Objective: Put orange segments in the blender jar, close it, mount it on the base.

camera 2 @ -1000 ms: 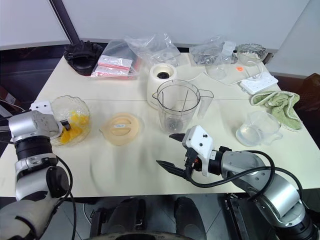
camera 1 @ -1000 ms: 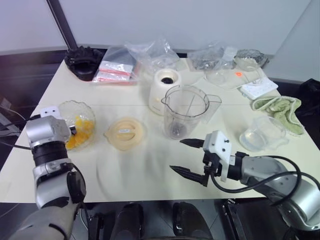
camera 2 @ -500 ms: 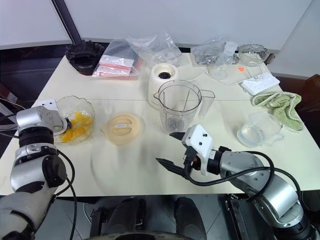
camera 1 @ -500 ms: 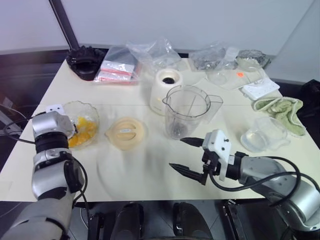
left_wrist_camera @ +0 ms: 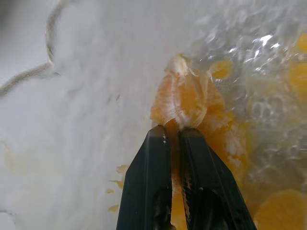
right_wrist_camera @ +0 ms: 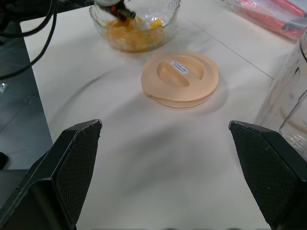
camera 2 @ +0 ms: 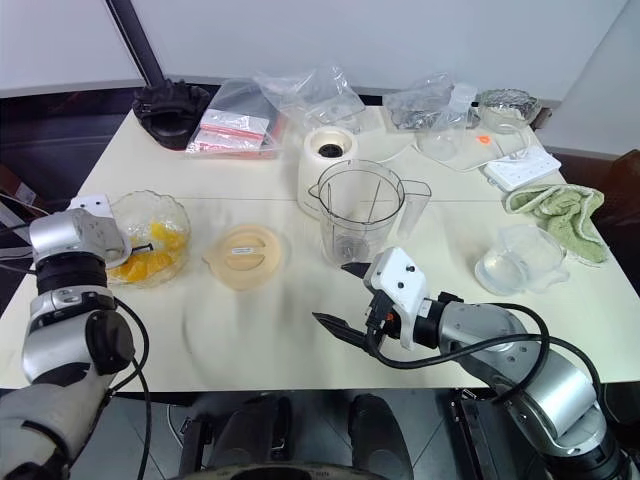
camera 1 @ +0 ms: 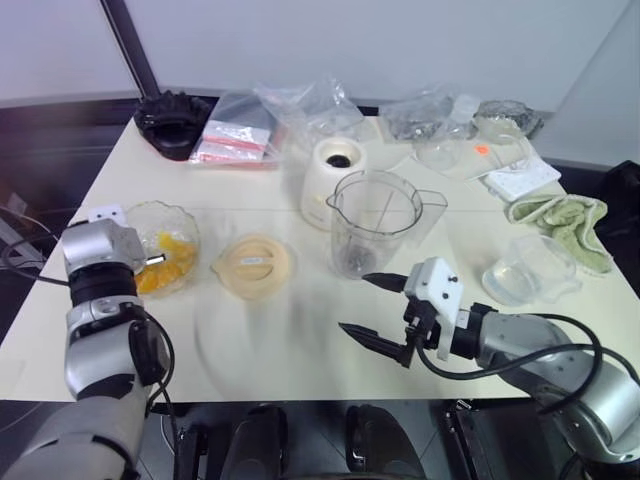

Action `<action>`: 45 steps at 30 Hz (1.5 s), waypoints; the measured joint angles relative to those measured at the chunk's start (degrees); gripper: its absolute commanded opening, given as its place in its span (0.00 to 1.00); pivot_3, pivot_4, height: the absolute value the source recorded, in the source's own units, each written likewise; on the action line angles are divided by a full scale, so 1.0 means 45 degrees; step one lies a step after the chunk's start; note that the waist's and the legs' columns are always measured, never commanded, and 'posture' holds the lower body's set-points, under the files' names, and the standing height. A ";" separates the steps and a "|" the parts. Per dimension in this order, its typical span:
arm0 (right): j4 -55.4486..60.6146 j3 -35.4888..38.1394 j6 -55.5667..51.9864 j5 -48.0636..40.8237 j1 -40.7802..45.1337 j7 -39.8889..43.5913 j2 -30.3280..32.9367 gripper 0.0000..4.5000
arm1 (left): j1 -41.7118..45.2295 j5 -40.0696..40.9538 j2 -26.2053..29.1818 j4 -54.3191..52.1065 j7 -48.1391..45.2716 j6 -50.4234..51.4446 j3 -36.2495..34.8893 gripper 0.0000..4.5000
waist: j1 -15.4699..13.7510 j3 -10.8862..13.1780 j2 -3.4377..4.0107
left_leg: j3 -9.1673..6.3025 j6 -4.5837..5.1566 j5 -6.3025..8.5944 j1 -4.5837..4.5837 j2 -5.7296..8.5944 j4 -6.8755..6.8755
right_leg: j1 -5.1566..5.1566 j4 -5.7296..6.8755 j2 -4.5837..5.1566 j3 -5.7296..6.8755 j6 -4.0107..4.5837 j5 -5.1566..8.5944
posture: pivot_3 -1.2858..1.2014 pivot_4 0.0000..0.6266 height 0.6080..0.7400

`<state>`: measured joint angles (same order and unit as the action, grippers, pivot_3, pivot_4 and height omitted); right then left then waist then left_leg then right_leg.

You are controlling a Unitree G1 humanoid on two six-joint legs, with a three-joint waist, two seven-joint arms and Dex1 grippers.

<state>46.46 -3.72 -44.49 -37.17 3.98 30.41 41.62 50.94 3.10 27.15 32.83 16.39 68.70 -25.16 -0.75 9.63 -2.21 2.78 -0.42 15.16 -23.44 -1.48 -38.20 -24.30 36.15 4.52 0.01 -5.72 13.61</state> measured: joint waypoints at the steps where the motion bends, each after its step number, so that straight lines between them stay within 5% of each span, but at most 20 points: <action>1: -0.0002 0.0002 0.0007 0.0010 -0.0040 0.0035 0.0000 1.00 | 0.0173 0.0002 0.0000 -0.0644 -0.0084 0.0306 0.0158 0.08 | -0.0010 0.0016 -0.0027 | -0.0006 -0.0001 0.0000 -0.0006 0.0000 -0.0004 | 0.0000 0.0000 0.0000 0.0005 0.0000 0.0000 | 0.52 0.24 1.00; 11: -0.0162 -0.0005 0.0108 0.0191 -0.0075 0.0085 -0.0152 1.00 | 0.1264 0.0037 -0.0058 -0.4622 -0.1002 0.3182 0.1011 0.08 | 0.0085 0.0012 -0.0035 | -0.0011 -0.0001 -0.0001 -0.0001 0.0017 -0.0002 | -0.0002 0.0007 -0.0016 0.0007 0.0000 0.0000 | 0.52 0.24 1.00; 14: -0.0228 -0.0003 0.0191 0.0214 -0.0094 0.0162 -0.0203 1.00 | 0.0509 0.0255 0.0860 -0.5156 -0.2156 0.3213 0.2279 0.08 | 0.0156 0.0012 -0.0034 | -0.0006 -0.0001 -0.0001 0.0008 0.0013 -0.0001 | -0.0002 0.0011 -0.0017 0.0003 0.0001 0.0001 | 0.52 0.24 1.00; 17: -0.0418 0.0023 0.0310 0.0335 -0.0256 0.0229 -0.0213 1.00 | -0.0318 0.0212 0.1487 -0.5209 -0.2600 0.3255 0.2425 0.26 | 0.0270 0.0012 -0.0033 | -0.0008 -0.0001 -0.0001 0.0006 -0.0011 0.0000 | -0.0002 0.0009 -0.0013 0.0003 0.0002 0.0002 | 0.52 0.24 1.00; 23: -0.0505 -0.0054 0.0473 0.0607 -0.0332 0.0268 -0.0445 1.00 | -0.1432 -0.0043 0.1330 -0.4994 -0.2973 0.2677 0.3182 0.93 | 0.0129 0.0011 -0.0035 | -0.0006 0.0000 -0.0002 0.0004 -0.0003 -0.0008 | 0.0006 0.0003 0.0002 0.0002 0.0005 0.0003 | 0.52 0.24 1.00; 36: -0.0504 -0.0090 0.0692 0.1060 -0.0655 0.0316 -0.0730 1.00 | -0.1633 -0.0686 0.0387 -0.1535 -0.1899 0.0094 0.2757 0.93 | 0.0012 0.0011 -0.0036 | -0.0006 0.0001 -0.0002 0.0002 -0.0003 -0.0009 | 0.0003 0.0005 -0.0002 0.0003 0.0003 0.0002 | 0.52 0.24 1.00; 45: -0.0488 -0.0367 0.0799 0.1388 -0.0718 0.0056 -0.1060 1.00 | 0.0031 -0.0824 0.0318 0.2503 -0.1640 -0.2742 0.2724 0.93 | 0.0007 0.0009 -0.0039 | 0.0003 0.0001 -0.0002 0.0002 0.0029 -0.0008 | 0.0005 0.0005 -0.0001 0.0006 0.0000 0.0000 | 0.52 0.24 1.00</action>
<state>44.26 -5.37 -40.89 -30.92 0.75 30.66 36.85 51.08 -0.61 28.58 44.10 9.01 56.36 -12.91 -0.71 9.67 -2.38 2.80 -0.41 15.15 -23.43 -1.35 -38.24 -24.28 36.17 4.52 0.04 -5.72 13.62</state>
